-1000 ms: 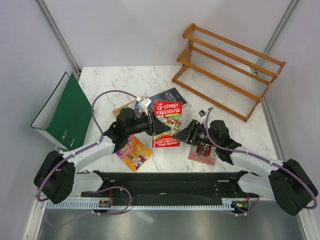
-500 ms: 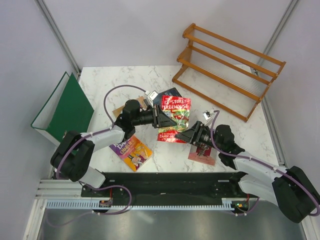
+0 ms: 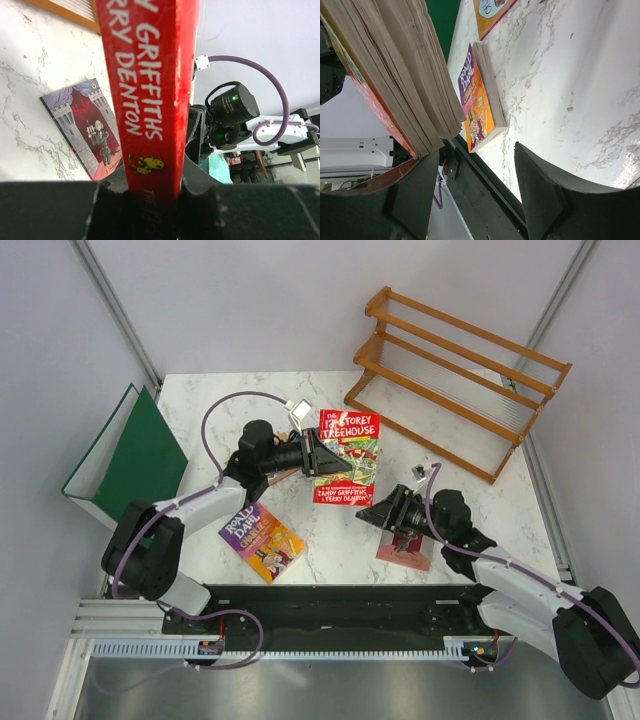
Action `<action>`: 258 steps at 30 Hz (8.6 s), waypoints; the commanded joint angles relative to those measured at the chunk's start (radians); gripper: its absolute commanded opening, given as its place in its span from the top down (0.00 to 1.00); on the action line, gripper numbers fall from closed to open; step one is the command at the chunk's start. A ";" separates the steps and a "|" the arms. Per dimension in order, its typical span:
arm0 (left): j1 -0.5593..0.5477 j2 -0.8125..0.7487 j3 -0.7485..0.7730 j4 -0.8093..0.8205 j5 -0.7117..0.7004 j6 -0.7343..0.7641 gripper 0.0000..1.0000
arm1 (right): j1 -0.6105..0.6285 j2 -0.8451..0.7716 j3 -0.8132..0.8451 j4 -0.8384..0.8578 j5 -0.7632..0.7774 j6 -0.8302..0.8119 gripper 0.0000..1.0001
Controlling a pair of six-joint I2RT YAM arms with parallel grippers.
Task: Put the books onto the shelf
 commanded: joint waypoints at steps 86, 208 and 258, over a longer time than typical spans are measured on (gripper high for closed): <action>-0.036 0.270 0.028 0.386 0.077 -0.241 0.55 | -0.014 -0.201 0.111 -0.185 0.069 -0.044 1.00; -0.032 -0.574 -0.481 -0.682 -0.363 0.215 0.12 | -0.565 0.419 0.751 -0.454 0.276 -0.216 0.18; -0.036 -0.577 -0.518 -0.659 -0.351 0.193 0.15 | -0.329 0.761 1.142 -0.786 0.726 -0.482 1.00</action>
